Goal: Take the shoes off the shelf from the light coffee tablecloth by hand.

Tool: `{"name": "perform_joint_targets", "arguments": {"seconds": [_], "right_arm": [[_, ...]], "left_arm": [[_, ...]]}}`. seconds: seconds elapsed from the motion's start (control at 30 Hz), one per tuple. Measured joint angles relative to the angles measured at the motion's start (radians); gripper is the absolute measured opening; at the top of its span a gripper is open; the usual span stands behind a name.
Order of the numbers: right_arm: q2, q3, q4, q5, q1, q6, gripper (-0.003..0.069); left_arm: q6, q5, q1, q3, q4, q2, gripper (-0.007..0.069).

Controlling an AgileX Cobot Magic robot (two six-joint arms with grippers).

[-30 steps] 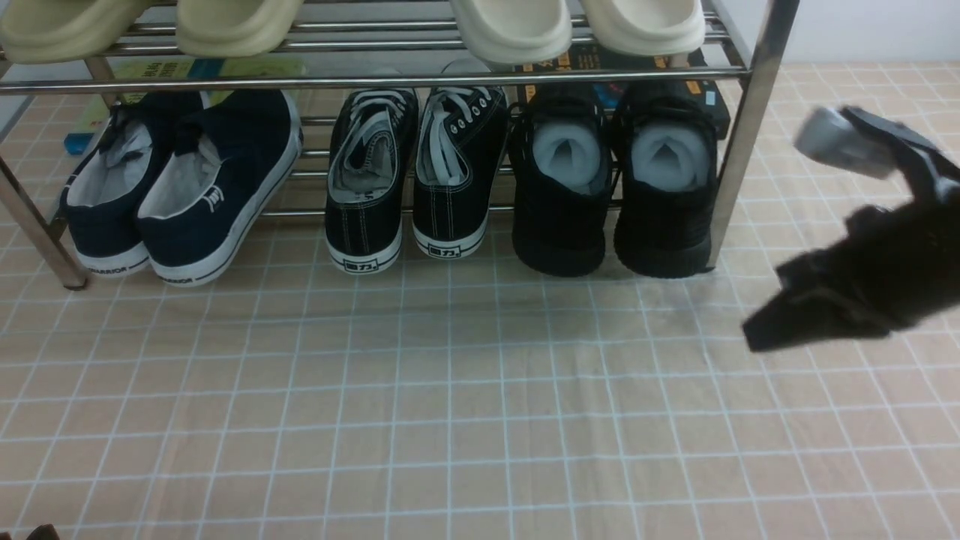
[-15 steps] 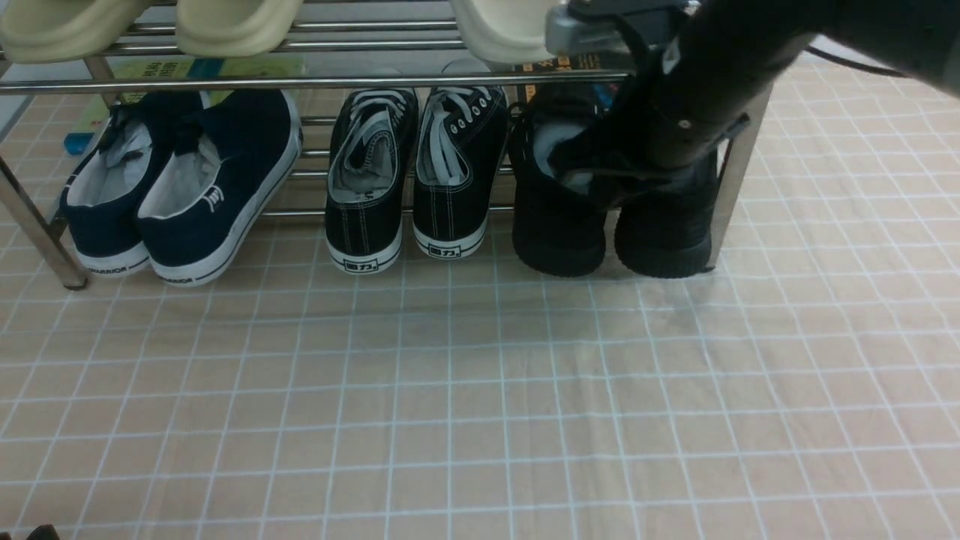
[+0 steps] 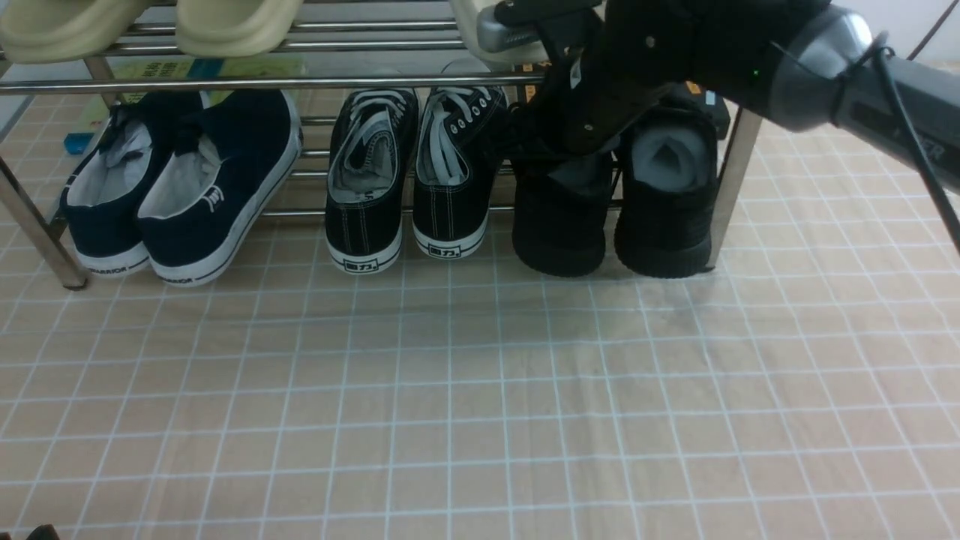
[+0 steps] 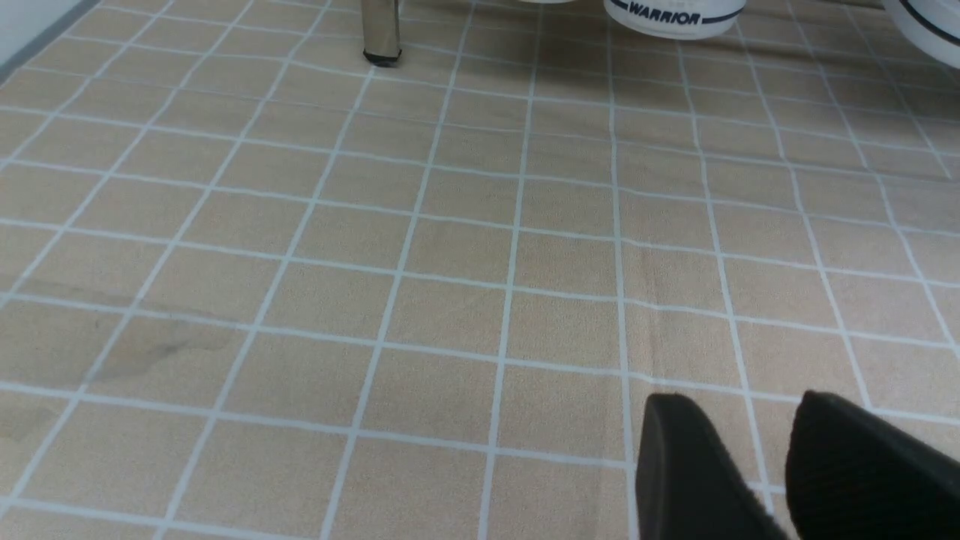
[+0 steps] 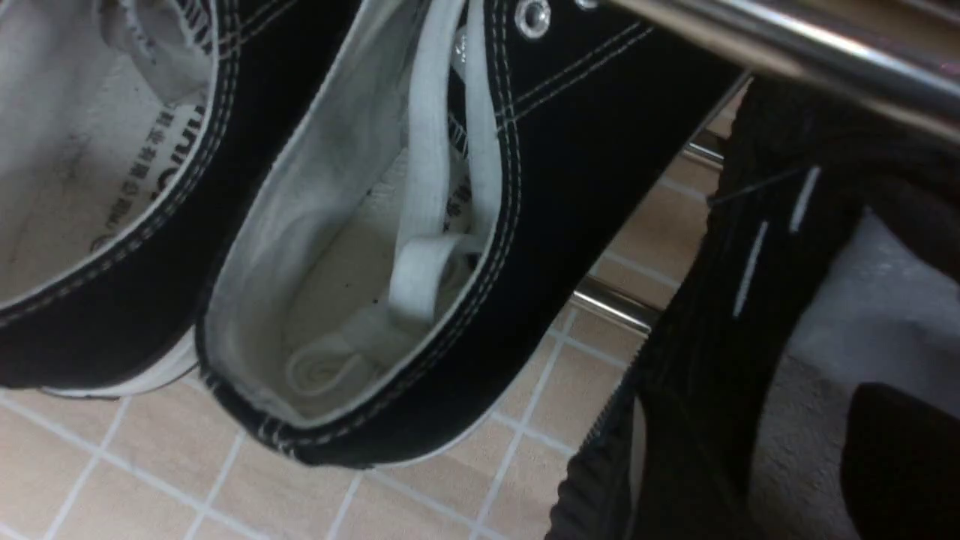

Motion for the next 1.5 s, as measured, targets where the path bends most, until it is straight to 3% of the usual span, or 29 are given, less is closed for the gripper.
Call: {"name": "perform_joint_targets", "arguments": {"seconds": [0.2, 0.3, 0.47, 0.57, 0.83, 1.07, 1.27, 1.5], "right_arm": [[0.033, 0.0, -0.001, -0.023, 0.0, 0.0, 0.0325], [0.047, 0.0, -0.002, -0.028, 0.0, 0.005, 0.029], [0.05, 0.0, -0.008, -0.004, 0.0, 0.023, 0.005], [0.017, 0.0, 0.015, 0.063, 0.001, 0.023, 0.0], [-0.175, 0.0, 0.112, 0.294, 0.044, -0.03, 0.0], [-0.299, 0.0, 0.107, 0.461, 0.063, -0.052, 0.0004], [-0.373, 0.041, 0.103, 0.466, 0.098, -0.063, 0.0006], [-0.512, 0.237, 0.083, 0.466, 0.218, -0.035, 0.0006]], "left_arm": [[0.0, 0.0, 0.0, 0.0, 0.0, 0.0, 0.024], [0.0, 0.0, 0.0, 0.0, 0.0, 0.0, 0.024], [0.0, 0.0, 0.0, 0.0, 0.0, 0.0, 0.024], [0.0, 0.0, 0.0, 0.0, 0.0, 0.0, 0.024], [0.0, 0.0, 0.0, 0.0, 0.0, 0.0, 0.024], [0.0, 0.0, 0.0, 0.0, 0.0, 0.0, 0.024], [0.0, 0.0, 0.0, 0.0, 0.0, 0.0, 0.024], [0.0, 0.0, 0.0, 0.0, 0.0, 0.0, 0.024]]}}
